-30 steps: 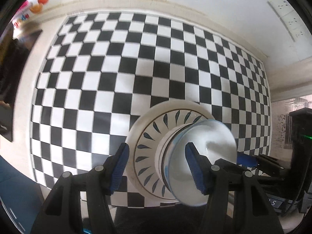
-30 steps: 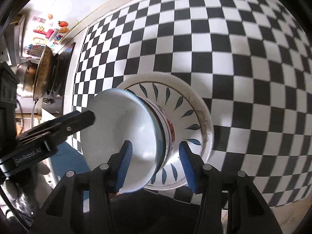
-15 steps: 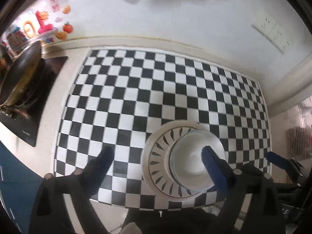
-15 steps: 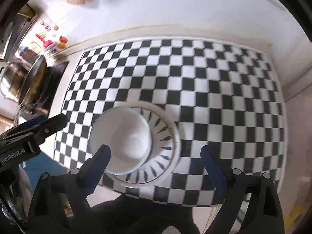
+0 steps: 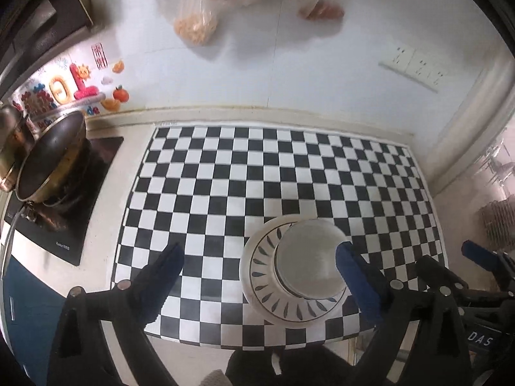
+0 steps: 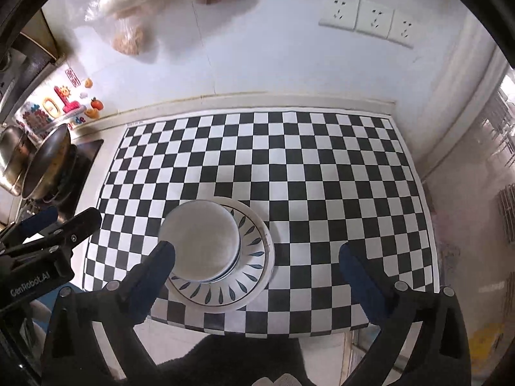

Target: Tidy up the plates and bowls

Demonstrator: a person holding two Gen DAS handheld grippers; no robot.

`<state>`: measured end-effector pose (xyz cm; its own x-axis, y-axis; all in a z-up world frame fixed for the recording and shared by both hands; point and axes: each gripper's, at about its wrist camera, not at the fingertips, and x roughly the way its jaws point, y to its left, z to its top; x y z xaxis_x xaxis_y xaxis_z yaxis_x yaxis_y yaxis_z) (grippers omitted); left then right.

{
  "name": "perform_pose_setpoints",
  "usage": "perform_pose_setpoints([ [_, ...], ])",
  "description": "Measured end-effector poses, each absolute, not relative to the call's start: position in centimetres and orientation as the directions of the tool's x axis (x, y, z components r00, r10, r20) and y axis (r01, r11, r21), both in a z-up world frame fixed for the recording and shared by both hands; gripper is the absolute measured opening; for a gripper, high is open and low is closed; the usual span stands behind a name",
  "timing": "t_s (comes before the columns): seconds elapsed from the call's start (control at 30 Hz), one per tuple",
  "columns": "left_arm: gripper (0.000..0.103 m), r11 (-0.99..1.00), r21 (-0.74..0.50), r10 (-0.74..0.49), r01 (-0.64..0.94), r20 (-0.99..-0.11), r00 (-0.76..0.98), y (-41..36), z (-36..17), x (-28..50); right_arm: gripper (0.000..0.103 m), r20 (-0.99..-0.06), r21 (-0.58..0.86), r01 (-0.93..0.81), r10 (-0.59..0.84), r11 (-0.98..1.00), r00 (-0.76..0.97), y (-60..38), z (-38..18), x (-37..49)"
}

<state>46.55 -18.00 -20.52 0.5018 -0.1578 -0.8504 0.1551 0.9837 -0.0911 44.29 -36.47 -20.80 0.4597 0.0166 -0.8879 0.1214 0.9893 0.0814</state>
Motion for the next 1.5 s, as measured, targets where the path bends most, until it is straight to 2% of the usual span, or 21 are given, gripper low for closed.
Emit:
perform_pose_setpoints([
  [0.4, 0.102, 0.98, -0.13, -0.195, 0.148, -0.748, 0.634, -17.3, -14.8, 40.4, 0.103, -0.791, 0.063, 0.126, -0.028, 0.99, 0.611, -36.3, -14.0, 37.3],
  [0.6, 0.102, 0.99, -0.093, -0.144, 0.11, -0.703, 0.697, -16.8, -12.0, 36.2, 0.103, -0.74, 0.039, 0.133, -0.06, 0.99, 0.669, -36.8, -11.1, 33.5],
  [1.0, 0.102, 0.996, -0.003, -0.07, 0.093, -0.678, 0.732, -17.6, -9.4, 28.0, 0.103, -0.698, 0.022, 0.125, -0.074, 0.992, 0.712, -36.8, -7.7, 25.3],
  [1.5, 0.102, 0.989, 0.002, -0.114, 0.145, -0.604, 0.789, -14.3, -6.4, 19.7, 0.103, -0.633, -0.019, 0.178, -0.15, 0.984, 0.76, -33.6, -4.1, 14.8],
])
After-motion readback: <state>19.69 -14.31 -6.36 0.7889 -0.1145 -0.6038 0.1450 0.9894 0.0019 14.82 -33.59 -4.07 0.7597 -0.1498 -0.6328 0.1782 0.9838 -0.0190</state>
